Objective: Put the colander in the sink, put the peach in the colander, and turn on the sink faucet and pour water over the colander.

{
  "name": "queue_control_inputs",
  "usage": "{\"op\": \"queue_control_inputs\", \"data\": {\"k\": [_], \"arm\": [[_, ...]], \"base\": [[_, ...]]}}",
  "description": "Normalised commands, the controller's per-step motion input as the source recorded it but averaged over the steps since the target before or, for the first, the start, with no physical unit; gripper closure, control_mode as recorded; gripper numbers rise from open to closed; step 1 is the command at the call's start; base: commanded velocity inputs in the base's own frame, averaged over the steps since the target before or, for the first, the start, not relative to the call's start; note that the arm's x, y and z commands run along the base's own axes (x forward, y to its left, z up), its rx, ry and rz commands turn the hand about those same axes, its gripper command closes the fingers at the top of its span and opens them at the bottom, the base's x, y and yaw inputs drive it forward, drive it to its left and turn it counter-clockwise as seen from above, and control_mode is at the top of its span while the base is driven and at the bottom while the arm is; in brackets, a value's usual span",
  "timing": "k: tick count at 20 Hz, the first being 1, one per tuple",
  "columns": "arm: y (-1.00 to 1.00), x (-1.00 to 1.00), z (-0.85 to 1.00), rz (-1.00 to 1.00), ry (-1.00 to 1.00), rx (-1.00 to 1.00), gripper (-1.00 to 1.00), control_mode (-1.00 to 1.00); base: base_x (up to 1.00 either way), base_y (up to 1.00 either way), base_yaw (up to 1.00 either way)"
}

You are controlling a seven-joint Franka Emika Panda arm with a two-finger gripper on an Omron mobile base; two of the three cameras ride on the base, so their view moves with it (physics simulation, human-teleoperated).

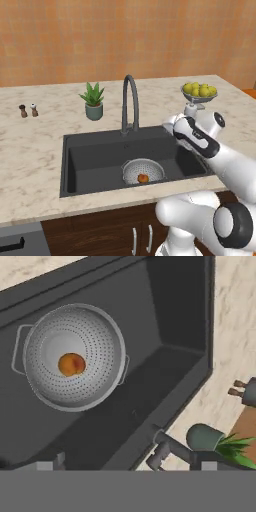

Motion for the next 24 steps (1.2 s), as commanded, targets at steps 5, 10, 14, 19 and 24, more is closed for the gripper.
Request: {"op": "queue_control_inputs", "data": {"k": [5,10,14,19,24], "arm": [[0.07,-0.40,0.36,-0.59,0.09,0.48,-1.00,-1.00],[0.00,-0.20,0.19,-0.42,0.02,0.64,-1.00,-1.00],[-0.32,0.06,0.26,-0.05,0.19,0.73,-1.00,-1.00],[-0.36,0.40,0.02,0.09,0.26,0.59,-1.00,-1.00],[0.02,0.66,0.00,0.10,0.14,0.44,-1.00,-1.00]], "base": [[0.00,0.00,0.00],[0.00,0.00,0.00],[0.00,0.00,0.00],[0.00,0.00,0.00],[0.00,0.00,0.00]]}}
